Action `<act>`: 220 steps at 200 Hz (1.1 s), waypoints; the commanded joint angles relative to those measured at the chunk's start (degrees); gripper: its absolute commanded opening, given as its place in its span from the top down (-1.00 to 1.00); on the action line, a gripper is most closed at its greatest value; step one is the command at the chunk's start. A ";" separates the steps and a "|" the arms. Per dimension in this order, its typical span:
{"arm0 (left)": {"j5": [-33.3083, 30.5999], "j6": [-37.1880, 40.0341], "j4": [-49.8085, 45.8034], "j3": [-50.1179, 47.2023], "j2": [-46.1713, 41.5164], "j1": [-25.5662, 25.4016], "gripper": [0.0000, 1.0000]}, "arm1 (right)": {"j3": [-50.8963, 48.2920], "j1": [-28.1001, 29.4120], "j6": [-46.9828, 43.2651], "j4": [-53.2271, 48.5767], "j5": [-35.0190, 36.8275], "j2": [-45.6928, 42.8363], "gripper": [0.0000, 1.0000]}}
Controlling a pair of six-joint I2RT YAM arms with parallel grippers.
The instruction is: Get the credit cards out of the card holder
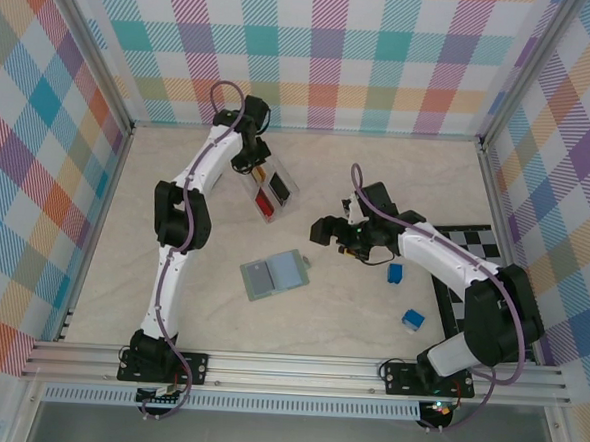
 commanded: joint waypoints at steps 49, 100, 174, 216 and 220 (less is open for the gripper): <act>4.22 2.53 2.60 1.27 -1.12 0.98 0.56 | 2.13 0.13 -0.82 -1.71 -0.72 0.75 -0.95; 7.62 6.32 4.03 -10.68 -17.02 0.95 0.20 | 6.86 5.15 -5.82 -6.55 6.44 1.05 -0.88; 10.21 4.86 10.71 -51.20 -48.08 5.34 -0.51 | 20.66 24.05 -12.08 -15.86 21.64 15.01 -0.74; 13.17 3.35 13.66 -70.71 -59.26 9.52 -0.81 | 27.27 27.57 -10.30 -19.57 21.77 25.11 -0.70; 13.71 3.05 14.06 -72.38 -60.14 9.82 -0.83 | 27.64 27.61 -10.18 -19.75 21.71 25.79 -0.69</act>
